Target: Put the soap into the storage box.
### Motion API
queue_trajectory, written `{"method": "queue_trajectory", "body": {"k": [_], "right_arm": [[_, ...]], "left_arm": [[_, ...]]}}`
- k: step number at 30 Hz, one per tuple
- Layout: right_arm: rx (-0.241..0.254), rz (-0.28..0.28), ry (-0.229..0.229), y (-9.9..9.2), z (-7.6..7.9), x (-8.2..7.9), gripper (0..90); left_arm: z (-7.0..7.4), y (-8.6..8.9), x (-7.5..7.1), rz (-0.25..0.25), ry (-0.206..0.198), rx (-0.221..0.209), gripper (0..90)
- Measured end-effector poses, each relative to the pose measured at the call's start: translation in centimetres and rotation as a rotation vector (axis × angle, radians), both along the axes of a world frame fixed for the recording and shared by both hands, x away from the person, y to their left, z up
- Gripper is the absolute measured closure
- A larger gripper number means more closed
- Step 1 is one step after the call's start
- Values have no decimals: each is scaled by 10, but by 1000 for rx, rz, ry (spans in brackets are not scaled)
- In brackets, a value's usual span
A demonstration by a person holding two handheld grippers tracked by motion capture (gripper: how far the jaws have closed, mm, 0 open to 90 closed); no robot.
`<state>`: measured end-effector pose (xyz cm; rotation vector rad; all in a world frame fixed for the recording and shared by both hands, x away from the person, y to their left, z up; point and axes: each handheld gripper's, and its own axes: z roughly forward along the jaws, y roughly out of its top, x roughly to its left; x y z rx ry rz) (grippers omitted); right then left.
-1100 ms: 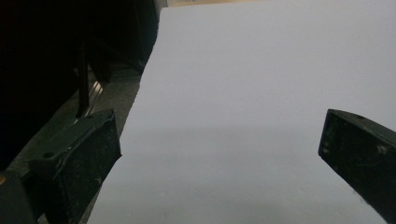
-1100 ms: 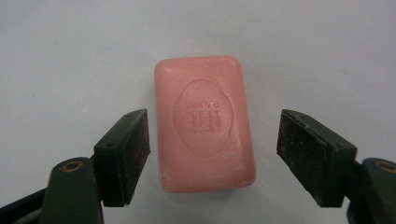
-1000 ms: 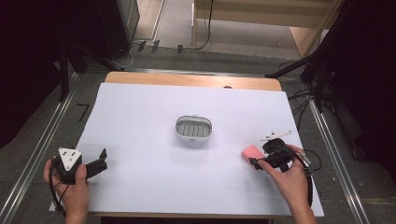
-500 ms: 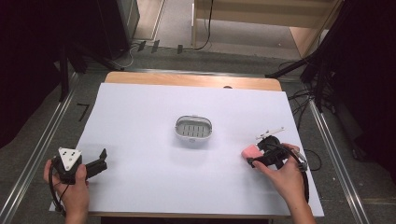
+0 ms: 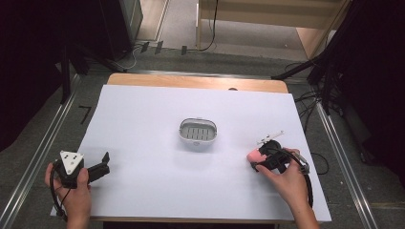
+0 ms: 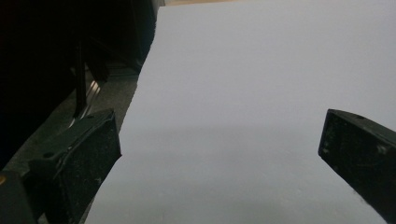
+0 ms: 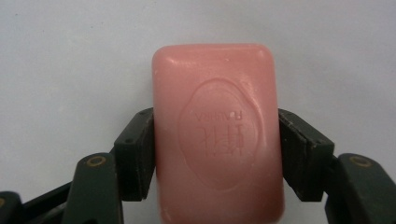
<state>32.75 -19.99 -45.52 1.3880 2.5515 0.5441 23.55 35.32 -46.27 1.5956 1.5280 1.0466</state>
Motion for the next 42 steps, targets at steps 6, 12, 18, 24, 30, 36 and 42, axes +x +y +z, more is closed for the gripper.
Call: {"method": "queue_trajectory", "body": {"k": [6, 12, 18, 24, 30, 36, 42], "right_arm": [[-19, 27, -28, -1, 1, -1, 386], [-17, 54, -54, -1, 4, 0, 388], [11, 115, -52, 0, 11, 6, 387], [-8, 179, -64, 9, 20, 11, 388], [4, 236, -88, 20, 27, 16, 387], [25, 299, -103, 28, 36, 24, 388], [28, 337, -121, 35, 42, 31, 387]], "left_arm": [[0, 0, 0, -2, 2, -1, 0], [0, 0, 0, -8, 4, 0, 0], [0, 1, 1, -10, 6, -7, 0], [0, 2, 1, -11, 6, -12, 0], [0, 2, 1, -11, 9, -16, 0], [0, 2, 1, -12, 16, -17, 0], [0, 3, 2, -14, 18, -23, 0]]}}
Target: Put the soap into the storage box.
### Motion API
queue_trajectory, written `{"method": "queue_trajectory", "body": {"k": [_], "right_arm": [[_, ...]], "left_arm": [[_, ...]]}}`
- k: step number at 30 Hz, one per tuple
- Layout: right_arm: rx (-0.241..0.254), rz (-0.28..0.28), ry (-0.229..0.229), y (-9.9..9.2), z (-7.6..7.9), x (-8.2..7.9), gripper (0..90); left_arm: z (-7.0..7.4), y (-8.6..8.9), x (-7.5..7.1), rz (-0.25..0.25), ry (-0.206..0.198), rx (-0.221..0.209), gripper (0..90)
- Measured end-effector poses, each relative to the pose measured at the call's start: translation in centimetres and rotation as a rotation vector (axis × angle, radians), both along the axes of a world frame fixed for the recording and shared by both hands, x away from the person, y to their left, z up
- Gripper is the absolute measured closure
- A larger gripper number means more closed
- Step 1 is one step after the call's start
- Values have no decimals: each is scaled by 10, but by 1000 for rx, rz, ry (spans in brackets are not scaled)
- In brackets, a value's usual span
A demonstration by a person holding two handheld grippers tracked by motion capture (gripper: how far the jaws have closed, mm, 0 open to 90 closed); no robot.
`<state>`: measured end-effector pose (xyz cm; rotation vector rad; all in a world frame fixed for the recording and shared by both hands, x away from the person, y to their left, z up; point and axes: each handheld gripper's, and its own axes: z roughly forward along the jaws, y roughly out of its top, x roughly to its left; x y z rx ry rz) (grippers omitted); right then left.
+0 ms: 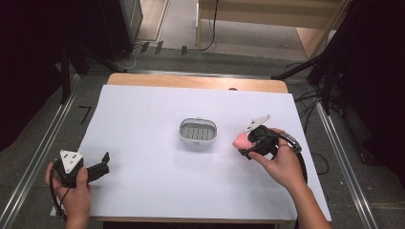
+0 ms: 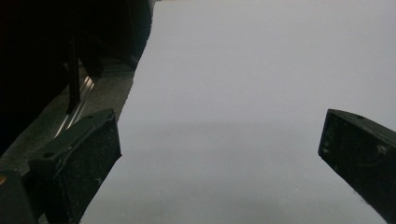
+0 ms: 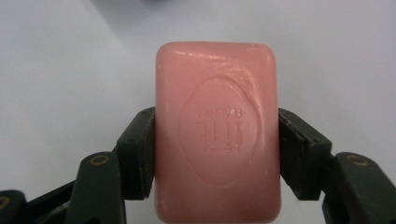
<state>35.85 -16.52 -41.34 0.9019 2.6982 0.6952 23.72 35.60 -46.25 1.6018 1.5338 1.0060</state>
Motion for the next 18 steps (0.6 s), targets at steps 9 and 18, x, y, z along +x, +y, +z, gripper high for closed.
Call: {"method": "queue_trajectory", "body": {"k": [9, 18], "right_arm": [[-4, 93, -25, 16, 7, 6, 387], [2, 156, -47, 29, 16, 10, 387]], "left_arm": [[0, 1, 1, 0, 4, -14, 0], [0, 2, 1, -8, 13, -16, 0]]}}
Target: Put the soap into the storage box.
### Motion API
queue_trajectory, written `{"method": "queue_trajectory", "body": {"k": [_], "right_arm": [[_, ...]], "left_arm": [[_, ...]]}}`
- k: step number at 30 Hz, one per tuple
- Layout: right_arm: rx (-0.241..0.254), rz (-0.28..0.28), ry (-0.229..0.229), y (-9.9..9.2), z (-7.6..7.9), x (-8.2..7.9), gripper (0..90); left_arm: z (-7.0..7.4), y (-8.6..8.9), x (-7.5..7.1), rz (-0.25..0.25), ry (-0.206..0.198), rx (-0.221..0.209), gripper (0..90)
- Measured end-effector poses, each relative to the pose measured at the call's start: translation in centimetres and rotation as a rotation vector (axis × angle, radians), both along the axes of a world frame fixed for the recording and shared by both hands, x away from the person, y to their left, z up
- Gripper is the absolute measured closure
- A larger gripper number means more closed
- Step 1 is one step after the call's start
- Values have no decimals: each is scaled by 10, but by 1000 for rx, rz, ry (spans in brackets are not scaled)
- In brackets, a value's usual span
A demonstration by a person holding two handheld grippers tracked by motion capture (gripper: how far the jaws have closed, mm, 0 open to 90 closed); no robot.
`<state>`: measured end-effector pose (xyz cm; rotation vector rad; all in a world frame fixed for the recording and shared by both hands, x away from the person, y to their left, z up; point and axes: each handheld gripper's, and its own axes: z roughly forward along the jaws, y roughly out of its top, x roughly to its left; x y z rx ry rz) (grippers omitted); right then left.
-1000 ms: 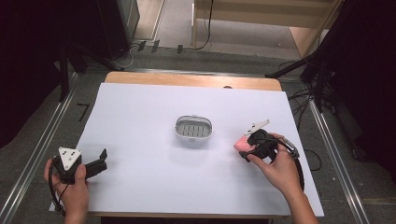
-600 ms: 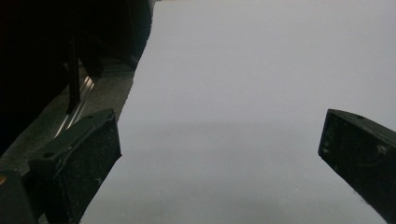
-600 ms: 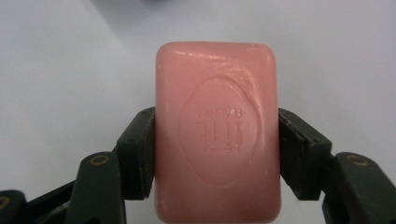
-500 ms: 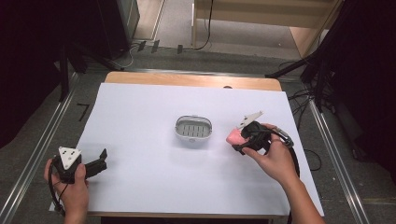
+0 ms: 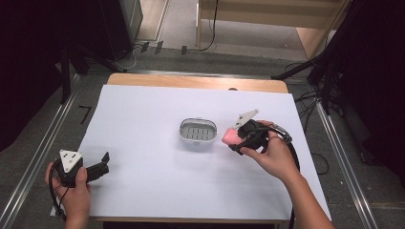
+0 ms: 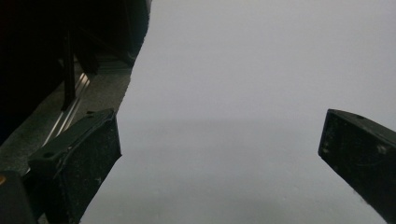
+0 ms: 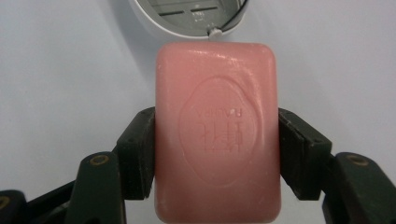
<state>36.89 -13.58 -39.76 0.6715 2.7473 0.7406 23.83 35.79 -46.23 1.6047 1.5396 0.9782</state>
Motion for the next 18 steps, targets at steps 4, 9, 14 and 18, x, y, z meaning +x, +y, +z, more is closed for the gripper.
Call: {"method": "queue_trajectory", "body": {"k": [4, 9, 14, 18], "right_arm": [[-5, 29, -10, 6, 2, 3, 387], [-8, 52, -27, 12, 5, 8, 387], [-7, 84, -39, 20, 5, 10, 387], [-15, 104, -47, 26, 6, 13, 387]], "left_arm": [[0, 0, 0, 2, 2, -2, 0], [0, 0, 0, 1, 3, -3, 0], [0, 0, 1, -1, 4, -7, 0], [0, 1, 2, 2, 16, -13, 0]]}}
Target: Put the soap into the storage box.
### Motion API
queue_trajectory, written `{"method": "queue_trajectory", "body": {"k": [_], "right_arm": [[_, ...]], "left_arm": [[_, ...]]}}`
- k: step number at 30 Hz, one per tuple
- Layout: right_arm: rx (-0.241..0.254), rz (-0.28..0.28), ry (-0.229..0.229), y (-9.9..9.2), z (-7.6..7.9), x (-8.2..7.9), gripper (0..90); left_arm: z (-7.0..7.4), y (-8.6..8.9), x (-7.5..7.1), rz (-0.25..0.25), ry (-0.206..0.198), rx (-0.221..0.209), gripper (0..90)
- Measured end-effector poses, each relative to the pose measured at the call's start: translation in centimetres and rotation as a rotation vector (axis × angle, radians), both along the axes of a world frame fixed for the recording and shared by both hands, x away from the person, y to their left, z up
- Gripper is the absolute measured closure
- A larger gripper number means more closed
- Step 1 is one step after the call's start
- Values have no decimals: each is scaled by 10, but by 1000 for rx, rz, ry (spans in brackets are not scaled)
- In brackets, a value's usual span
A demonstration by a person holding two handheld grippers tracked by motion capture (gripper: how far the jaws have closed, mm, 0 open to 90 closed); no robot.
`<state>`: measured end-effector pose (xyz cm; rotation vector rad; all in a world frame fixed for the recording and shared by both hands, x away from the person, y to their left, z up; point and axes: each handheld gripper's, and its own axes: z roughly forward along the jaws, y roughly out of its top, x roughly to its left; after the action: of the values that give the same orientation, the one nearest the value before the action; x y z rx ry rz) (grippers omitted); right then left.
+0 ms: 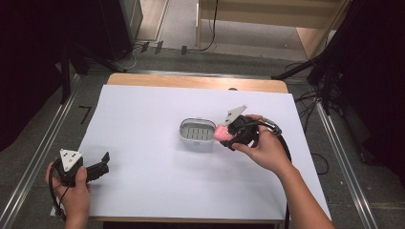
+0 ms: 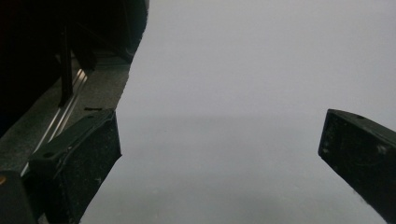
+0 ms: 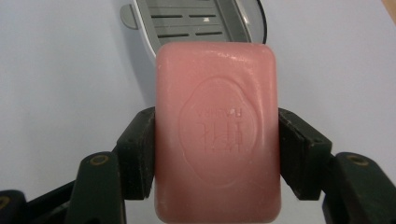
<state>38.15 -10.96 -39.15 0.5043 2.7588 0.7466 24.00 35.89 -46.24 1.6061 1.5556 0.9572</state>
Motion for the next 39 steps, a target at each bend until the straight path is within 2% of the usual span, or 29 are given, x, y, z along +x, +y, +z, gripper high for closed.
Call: {"method": "queue_trajectory", "body": {"k": [16, 24, 33, 39], "right_arm": [[16, 81, -17, 27, 9, 7, 387], [17, 125, -23, 44, 7, 14, 387], [9, 147, -36, 60, 3, 22, 387], [1, 163, -27, 68, 0, 25, 387]], "left_arm": [[0, 1, 1, -1, 12, -11, 0], [0, 1, 1, -1, 12, -12, 0], [0, 2, 2, -6, 17, -16, 0], [0, 2, 2, -4, 20, -16, 0]]}}
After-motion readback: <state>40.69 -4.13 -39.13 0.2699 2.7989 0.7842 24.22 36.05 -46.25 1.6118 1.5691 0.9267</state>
